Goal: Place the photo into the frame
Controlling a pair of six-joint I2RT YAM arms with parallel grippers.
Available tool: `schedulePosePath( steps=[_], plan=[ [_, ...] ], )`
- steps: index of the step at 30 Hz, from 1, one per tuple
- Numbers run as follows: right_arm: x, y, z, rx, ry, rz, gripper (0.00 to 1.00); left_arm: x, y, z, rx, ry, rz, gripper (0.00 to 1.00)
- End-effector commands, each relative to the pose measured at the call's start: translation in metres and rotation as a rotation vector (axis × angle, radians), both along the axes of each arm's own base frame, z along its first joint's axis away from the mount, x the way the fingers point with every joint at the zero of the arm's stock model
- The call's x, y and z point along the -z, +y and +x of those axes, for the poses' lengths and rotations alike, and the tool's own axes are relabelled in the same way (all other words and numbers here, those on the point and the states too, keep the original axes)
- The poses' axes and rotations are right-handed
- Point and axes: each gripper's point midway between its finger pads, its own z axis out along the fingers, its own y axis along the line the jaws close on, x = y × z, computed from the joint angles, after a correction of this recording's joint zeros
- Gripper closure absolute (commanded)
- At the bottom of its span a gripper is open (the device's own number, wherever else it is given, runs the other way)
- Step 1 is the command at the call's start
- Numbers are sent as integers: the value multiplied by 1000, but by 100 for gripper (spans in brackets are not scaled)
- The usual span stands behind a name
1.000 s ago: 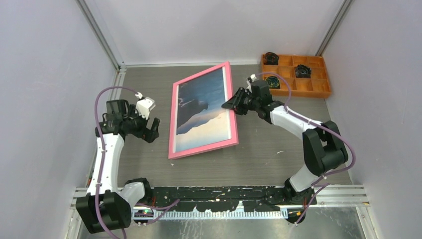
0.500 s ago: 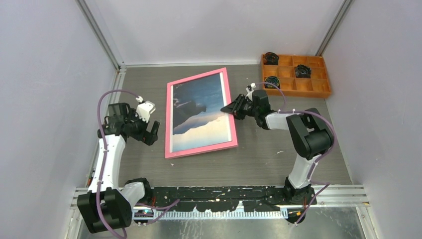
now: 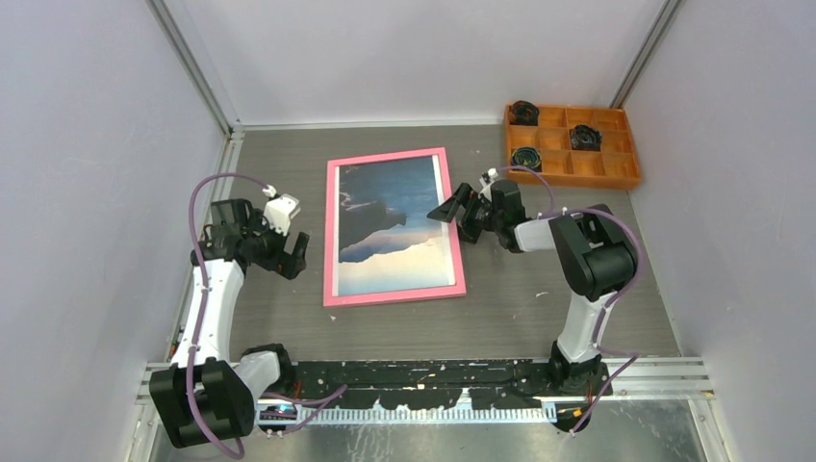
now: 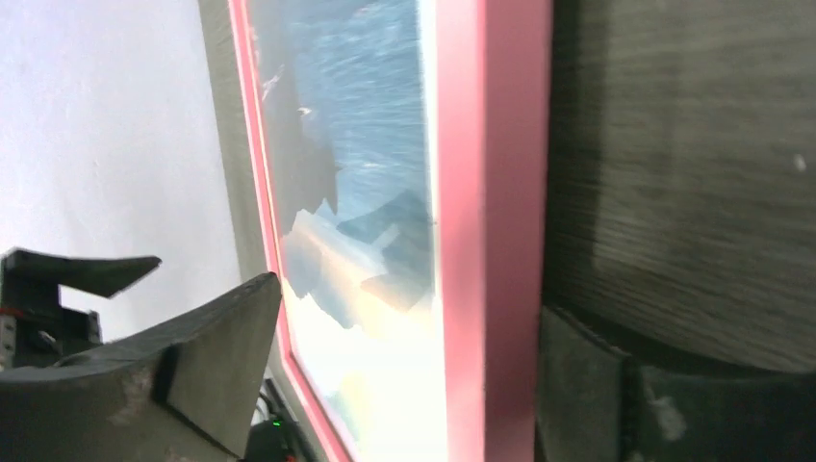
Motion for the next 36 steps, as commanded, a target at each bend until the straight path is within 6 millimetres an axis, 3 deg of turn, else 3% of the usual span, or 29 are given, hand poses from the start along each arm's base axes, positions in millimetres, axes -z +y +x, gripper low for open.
schedulePosePath(
  steps=[1, 5, 8, 12, 16, 18, 21, 22, 25, 30, 33, 36],
  plan=[
    [-6, -10, 13, 20, -72, -61, 0, -4, 1, 7, -13, -31, -9, 0],
    [-12, -24, 15, 55, -84, -130, 0, -5, 2, 8, -24, -40, -12, 0],
    [-22, -45, 13, 89, -94, -275, 0, -7, 0, 13, -36, -54, -31, 0],
    [-41, -108, 9, 249, -90, -597, 0, -12, 1, 29, -102, -98, -73, 0],
    [-91, -159, -1, 425, -221, -759, 0, -16, 6, 51, -212, -152, -125, 0],
    [-114, -195, -14, 595, -288, -836, 0, -12, 13, 64, -322, -185, -164, 0],
    [-137, -238, -20, 803, -456, -950, 0, -4, 14, 79, -373, -255, -220, 0],
    [-127, -254, -29, 852, -456, -1022, 0, 0, 13, 82, -370, -284, -232, 0],
    [-124, -284, -41, 944, -532, -1194, 0, 19, 5, 87, -325, -355, -268, 0],
    [-108, -314, -46, 1103, -505, -1114, 0, 31, 5, 105, -354, -451, -340, 0],
    [-95, -321, -41, 1123, -479, -1095, 0, 39, 10, 116, -397, -428, -347, 0],
    [-81, -323, -36, 1094, -464, -1131, 0, 32, 13, 125, -397, -497, -357, 0]
  ],
)
